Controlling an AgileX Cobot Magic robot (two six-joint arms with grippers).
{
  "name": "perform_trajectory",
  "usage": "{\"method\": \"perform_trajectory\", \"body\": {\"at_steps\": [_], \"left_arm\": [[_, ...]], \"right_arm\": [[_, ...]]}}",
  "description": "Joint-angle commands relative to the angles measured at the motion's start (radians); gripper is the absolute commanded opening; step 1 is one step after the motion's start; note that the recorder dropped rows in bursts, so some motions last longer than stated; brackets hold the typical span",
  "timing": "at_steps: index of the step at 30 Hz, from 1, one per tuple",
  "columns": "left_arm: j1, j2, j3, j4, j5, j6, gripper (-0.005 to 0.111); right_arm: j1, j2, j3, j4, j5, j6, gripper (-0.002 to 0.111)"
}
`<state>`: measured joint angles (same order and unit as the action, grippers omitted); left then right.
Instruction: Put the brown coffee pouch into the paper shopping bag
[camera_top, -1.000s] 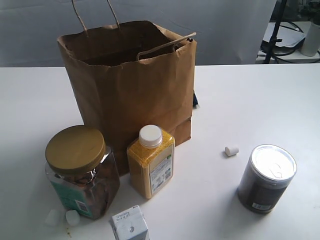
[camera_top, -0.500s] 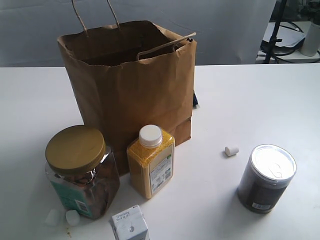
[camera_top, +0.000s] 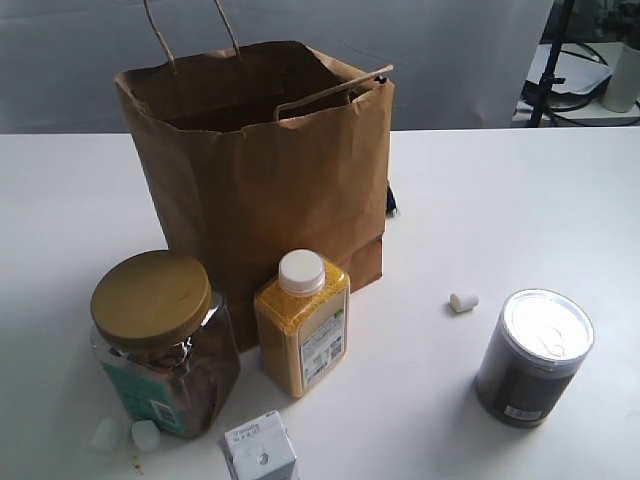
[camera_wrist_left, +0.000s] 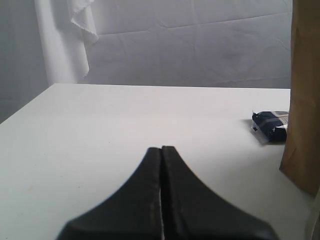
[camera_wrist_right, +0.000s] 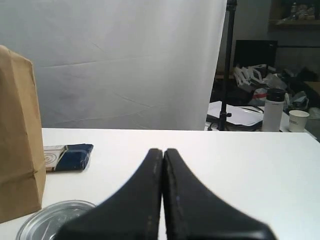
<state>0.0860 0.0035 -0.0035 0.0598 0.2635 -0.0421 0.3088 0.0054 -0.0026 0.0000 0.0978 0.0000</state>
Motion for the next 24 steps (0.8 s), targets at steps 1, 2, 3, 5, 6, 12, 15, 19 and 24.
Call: {"method": "perform_trajectory", "body": {"at_steps": [1, 2, 3, 5, 6, 12, 15, 19, 24], "left_arm": [[0.004, -0.003, 0.004, 0.004, -0.004, -0.003, 0.0], [0.004, -0.003, 0.004, 0.004, -0.004, -0.003, 0.0], [0.004, -0.003, 0.004, 0.004, -0.004, -0.003, 0.0], [0.004, -0.003, 0.004, 0.004, -0.004, -0.003, 0.0], [0.004, -0.003, 0.004, 0.004, -0.004, -0.003, 0.0], [0.004, -0.003, 0.004, 0.004, -0.004, -0.003, 0.0], [0.004, -0.003, 0.004, 0.004, -0.004, -0.003, 0.0], [0.004, -0.003, 0.004, 0.004, -0.004, -0.003, 0.0], [0.004, -0.003, 0.004, 0.004, -0.004, -0.003, 0.0]], "right_arm": [[-0.004, -0.005, 0.003, 0.0, 0.012, 0.0, 0.0], [-0.004, -0.005, 0.003, 0.0, 0.012, 0.0, 0.0], [-0.004, -0.005, 0.003, 0.0, 0.012, 0.006, 0.0], [-0.004, -0.005, 0.003, 0.0, 0.012, 0.008, 0.0], [-0.004, -0.005, 0.003, 0.0, 0.012, 0.008, 0.0], [-0.004, -0.005, 0.003, 0.0, 0.012, 0.008, 0.0], [-0.004, -0.005, 0.003, 0.0, 0.012, 0.008, 0.0], [-0.007, -0.005, 0.003, 0.0, 0.012, 0.008, 0.0], [-0.041, -0.005, 0.003, 0.0, 0.012, 0.008, 0.0]]}}
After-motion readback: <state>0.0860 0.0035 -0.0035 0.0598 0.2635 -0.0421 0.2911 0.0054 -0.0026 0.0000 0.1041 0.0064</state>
